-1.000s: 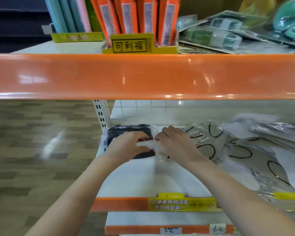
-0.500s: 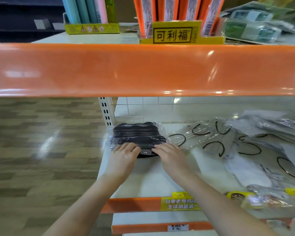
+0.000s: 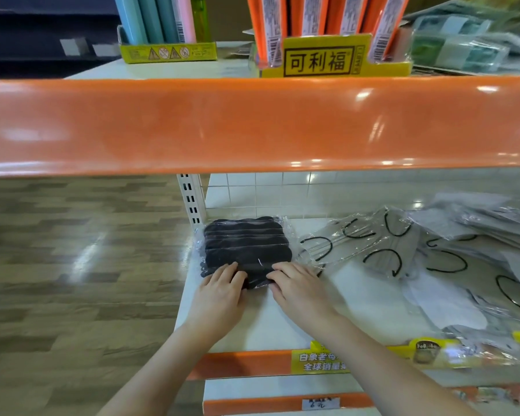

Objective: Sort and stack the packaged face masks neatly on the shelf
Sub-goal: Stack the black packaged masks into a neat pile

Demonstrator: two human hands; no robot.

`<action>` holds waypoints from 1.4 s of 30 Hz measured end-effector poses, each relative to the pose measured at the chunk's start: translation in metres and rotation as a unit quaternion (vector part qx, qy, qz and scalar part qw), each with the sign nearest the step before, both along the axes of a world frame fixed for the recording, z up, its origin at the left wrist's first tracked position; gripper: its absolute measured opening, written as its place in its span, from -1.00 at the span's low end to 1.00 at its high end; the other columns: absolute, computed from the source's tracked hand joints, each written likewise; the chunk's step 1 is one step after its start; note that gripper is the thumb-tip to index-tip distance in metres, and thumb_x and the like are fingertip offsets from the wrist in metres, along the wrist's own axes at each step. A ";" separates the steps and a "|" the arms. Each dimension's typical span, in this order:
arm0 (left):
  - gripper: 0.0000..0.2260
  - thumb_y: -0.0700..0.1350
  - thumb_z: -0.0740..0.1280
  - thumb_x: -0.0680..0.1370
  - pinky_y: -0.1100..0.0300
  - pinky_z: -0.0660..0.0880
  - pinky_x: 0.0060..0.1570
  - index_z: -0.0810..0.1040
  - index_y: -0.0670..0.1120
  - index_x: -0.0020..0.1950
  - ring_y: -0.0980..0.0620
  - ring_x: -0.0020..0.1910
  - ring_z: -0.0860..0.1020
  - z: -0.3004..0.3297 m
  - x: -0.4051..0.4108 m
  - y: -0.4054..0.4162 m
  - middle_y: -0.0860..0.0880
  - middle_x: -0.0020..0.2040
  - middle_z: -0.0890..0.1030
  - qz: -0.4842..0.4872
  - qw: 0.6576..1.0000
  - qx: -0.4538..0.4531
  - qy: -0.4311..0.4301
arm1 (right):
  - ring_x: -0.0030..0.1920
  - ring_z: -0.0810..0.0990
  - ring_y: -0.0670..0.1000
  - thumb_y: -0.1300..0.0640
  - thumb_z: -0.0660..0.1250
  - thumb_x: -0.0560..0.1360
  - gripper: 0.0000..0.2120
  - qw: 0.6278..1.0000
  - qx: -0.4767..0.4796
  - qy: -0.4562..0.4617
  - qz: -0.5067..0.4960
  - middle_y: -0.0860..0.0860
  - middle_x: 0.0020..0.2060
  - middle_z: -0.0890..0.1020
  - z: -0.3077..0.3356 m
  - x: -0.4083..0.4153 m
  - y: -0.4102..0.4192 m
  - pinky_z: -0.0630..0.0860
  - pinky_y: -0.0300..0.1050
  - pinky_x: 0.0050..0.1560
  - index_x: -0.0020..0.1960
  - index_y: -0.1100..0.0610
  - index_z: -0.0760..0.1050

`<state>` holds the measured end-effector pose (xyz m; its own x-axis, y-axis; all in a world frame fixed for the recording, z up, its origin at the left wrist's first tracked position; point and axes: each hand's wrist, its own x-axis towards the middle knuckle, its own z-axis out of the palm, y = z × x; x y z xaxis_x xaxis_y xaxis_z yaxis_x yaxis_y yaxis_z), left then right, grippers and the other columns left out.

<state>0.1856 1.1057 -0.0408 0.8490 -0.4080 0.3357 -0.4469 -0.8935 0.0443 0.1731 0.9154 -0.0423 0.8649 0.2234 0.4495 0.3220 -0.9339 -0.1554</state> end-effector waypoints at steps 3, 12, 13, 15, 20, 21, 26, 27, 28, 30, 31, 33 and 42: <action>-0.82 -0.09 0.47 0.41 0.04 0.58 -0.08 0.63 -0.08 -0.02 -0.12 0.07 0.63 -0.002 0.002 -0.002 -0.13 0.08 0.65 0.020 1.000 0.011 0.005 | 0.00 0.63 -0.02 -0.04 0.33 0.35 -0.77 0.999 -0.012 0.041 -0.022 -0.07 -0.02 0.64 0.001 -0.003 0.005 0.56 -0.09 -0.03 -0.07 0.02 0.64; -0.79 -0.15 0.52 0.32 0.01 0.56 -0.25 0.58 -0.11 -0.12 -0.14 -0.05 0.63 0.008 0.001 -0.027 -0.09 -0.05 0.64 0.071 0.997 -0.012 0.026 | 0.14 0.57 0.07 0.02 0.24 0.45 -0.70 0.993 0.015 0.113 -0.006 0.02 0.11 0.60 0.011 -0.006 0.008 0.56 0.05 0.06 0.08 0.12 0.59; -0.79 -0.16 0.52 0.31 0.03 0.55 -0.27 0.58 -0.11 -0.12 -0.12 -0.09 0.63 0.011 0.000 -0.032 -0.06 -0.08 0.64 0.069 0.997 -0.018 0.026 | 0.16 0.55 0.08 0.03 0.24 0.47 -0.70 0.994 0.020 0.110 0.002 0.03 0.13 0.58 0.013 -0.006 0.005 0.54 0.06 0.10 0.12 0.13 0.58; -0.79 -0.17 0.50 0.31 0.05 0.52 -0.31 0.58 -0.10 -0.11 -0.09 -0.14 0.63 0.015 -0.003 -0.044 -0.03 -0.12 0.64 0.063 0.997 -0.027 0.024 | 0.25 0.48 0.08 0.07 0.23 0.54 -0.70 0.993 0.034 0.113 0.009 0.03 0.23 0.53 0.021 -0.007 -0.003 0.43 0.05 0.24 0.22 0.14 0.52; -0.78 -0.06 0.15 0.41 0.11 0.48 -0.40 0.58 -0.05 -0.18 -0.05 -0.28 0.61 0.024 -0.008 -0.083 0.02 -0.25 0.62 0.031 0.999 -0.032 0.010 | 0.32 0.40 0.08 0.10 0.17 0.57 -0.66 0.991 0.057 0.125 -0.006 0.03 0.29 0.47 0.031 -0.011 -0.038 0.31 0.00 0.32 0.31 0.15 0.45; -0.74 -0.05 0.10 0.40 0.12 0.48 -0.40 0.58 -0.05 -0.20 -0.04 -0.30 0.61 0.027 -0.008 -0.093 0.03 -0.27 0.61 0.027 0.999 -0.033 0.019 | 0.31 0.41 0.08 0.06 0.12 0.56 -0.63 0.990 0.063 0.128 -0.015 0.02 0.28 0.48 0.034 -0.012 -0.047 0.32 0.00 0.29 0.31 0.14 0.45; -0.90 -0.14 0.33 0.37 0.11 0.50 -0.31 0.61 -0.05 -0.16 -0.08 -0.23 0.62 0.036 -0.014 -0.151 0.01 -0.24 0.62 0.009 0.997 -0.054 0.045 | 0.21 0.46 0.06 -0.03 -0.05 0.50 -0.55 0.990 0.038 0.122 -0.060 -0.02 0.18 0.50 0.037 -0.024 -0.101 0.38 -0.03 0.14 0.22 0.08 0.47; -0.87 -0.16 0.38 0.39 0.08 0.50 -0.22 0.61 -0.06 -0.08 -0.10 -0.14 0.61 0.038 -0.017 -0.163 0.00 -0.17 0.63 0.000 0.995 -0.065 0.072 | 0.15 0.51 0.07 -0.04 -0.06 0.47 -0.53 0.990 0.042 0.113 -0.067 -0.01 0.12 0.53 0.037 -0.028 -0.113 0.43 -0.02 0.06 0.16 0.09 0.50; -0.83 -0.17 0.37 0.43 0.06 0.48 -0.11 0.61 -0.06 0.01 -0.10 -0.03 0.59 0.040 -0.019 -0.176 -0.01 -0.07 0.63 -0.007 0.993 -0.072 0.093 | 0.08 0.55 0.08 -0.02 -0.04 0.45 -0.54 0.991 0.049 0.102 -0.078 0.00 0.06 0.56 0.036 -0.032 -0.125 0.48 -0.03 -0.02 0.10 0.11 0.54; -0.79 -0.16 0.36 0.44 0.05 0.48 -0.06 0.60 -0.06 0.07 -0.09 0.04 0.58 0.042 -0.023 -0.200 0.01 -0.01 0.62 -0.025 0.992 -0.070 0.101 | -0.07 0.60 0.09 0.03 0.06 0.44 -0.64 0.990 0.060 0.069 -0.110 0.01 -0.05 0.60 0.032 -0.040 -0.152 0.54 -0.06 -0.15 0.01 0.14 0.57; -0.80 -0.16 0.39 0.39 0.07 0.51 -0.16 0.61 -0.05 0.01 -0.07 -0.04 0.61 0.042 -0.025 -0.211 0.01 -0.07 0.63 -0.037 0.993 -0.068 0.086 | -0.10 0.60 0.09 0.05 0.10 0.43 -0.67 0.989 0.057 0.059 -0.122 0.01 -0.09 0.61 0.031 -0.044 -0.164 0.54 -0.08 -0.18 -0.01 0.14 0.58; -0.82 -0.12 0.31 0.34 0.11 0.53 -0.31 0.63 -0.03 -0.11 -0.04 -0.18 0.63 0.039 -0.030 -0.232 0.03 -0.18 0.64 -0.053 0.994 -0.060 0.080 | -0.11 0.61 0.08 0.07 0.13 0.41 -0.69 0.987 0.051 0.047 -0.142 0.01 -0.10 0.61 0.029 -0.053 -0.184 0.55 -0.09 -0.20 0.00 0.13 0.59; -0.55 0.04 0.19 0.40 0.03 0.51 0.07 0.44 -0.11 0.25 -0.15 0.17 0.55 0.027 -0.041 -0.313 -0.12 0.16 0.57 -0.078 0.984 -0.065 0.148 | -0.08 0.59 0.11 0.06 0.27 0.36 -0.74 0.979 0.029 0.083 -0.186 -0.02 -0.05 0.58 0.023 -0.081 -0.258 0.57 0.01 -0.19 0.02 -0.01 0.56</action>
<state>0.1444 0.7929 -0.0138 0.8483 -0.5104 0.1412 -0.5279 -0.7936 0.3025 0.0924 0.6573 -0.0191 0.9436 -0.1431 0.2986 -0.0735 -0.9698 -0.2325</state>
